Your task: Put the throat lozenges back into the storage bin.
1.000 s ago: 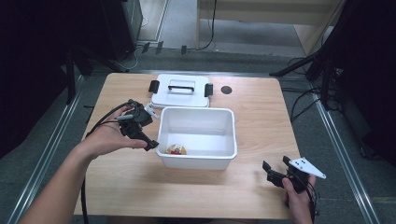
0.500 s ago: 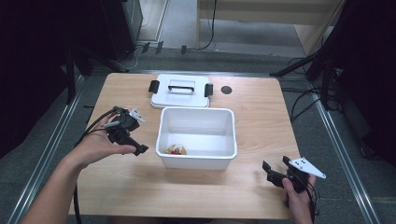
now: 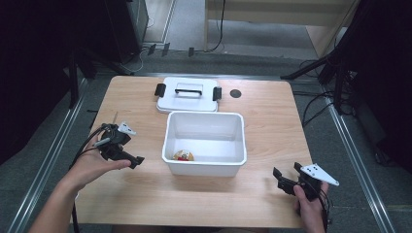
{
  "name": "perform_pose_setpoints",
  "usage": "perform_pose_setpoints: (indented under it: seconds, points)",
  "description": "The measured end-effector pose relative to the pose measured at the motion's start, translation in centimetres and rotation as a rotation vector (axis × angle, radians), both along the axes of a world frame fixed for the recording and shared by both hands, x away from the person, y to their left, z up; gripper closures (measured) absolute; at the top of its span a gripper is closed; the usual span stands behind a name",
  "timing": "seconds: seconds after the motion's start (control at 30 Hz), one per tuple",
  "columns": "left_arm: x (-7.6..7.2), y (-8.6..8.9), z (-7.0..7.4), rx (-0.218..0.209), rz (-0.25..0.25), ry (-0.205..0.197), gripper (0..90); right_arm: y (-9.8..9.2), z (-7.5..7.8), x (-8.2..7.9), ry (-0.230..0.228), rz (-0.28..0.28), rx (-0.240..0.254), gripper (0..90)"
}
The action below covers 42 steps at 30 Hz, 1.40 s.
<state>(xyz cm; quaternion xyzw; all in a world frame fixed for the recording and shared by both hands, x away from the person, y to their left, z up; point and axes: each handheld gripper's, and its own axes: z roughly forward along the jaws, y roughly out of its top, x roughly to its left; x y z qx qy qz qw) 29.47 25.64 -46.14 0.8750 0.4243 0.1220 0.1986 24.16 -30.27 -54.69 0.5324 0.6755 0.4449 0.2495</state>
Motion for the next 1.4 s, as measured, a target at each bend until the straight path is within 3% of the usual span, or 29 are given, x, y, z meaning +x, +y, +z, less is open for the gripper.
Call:
perform_pose_setpoints:
  seconds: [0.37, 0.5, 0.7, 0.77, 0.97, 1.17, 1.4]
  points:
    - [-1.7, 2.9, -2.9, -0.099, 0.138, -0.101, 0.0, 0.0, 0.0, 0.0, 0.002, -0.001, 0.004, 13.7]
    - [-2.5, 3.8, -3.6, -0.134, 0.167, -0.148, 0.0, 0.0, 0.0, 0.0, 0.002, -0.002, 0.003, 13.7]
    - [-3.9, 5.4, -4.6, -0.223, 0.262, -0.252, 0.0, 0.0, 0.0, 0.0, 0.003, -0.001, 0.004, 13.7]
    - [-4.3, 5.9, -5.1, -0.243, 0.293, -0.267, 0.0, 0.0, 0.0, 0.0, 0.004, -0.001, 0.004, 13.7]
    - [-5.5, 7.4, -6.5, -0.258, 0.352, -0.307, 0.0, 0.0, 0.0, 0.0, 0.005, -0.001, 0.005, 13.7]
    - [-6.9, 9.1, -7.2, -0.27, 0.445, -0.392, 0.0, 0.0, 0.0, 0.0, 0.007, -0.003, 0.007, 13.7]
    - [-8.6, 11.1, -8.0, -0.276, 0.507, -0.425, 0.0, 0.0, 0.0, 0.0, 0.008, -0.003, 0.007, 13.7]
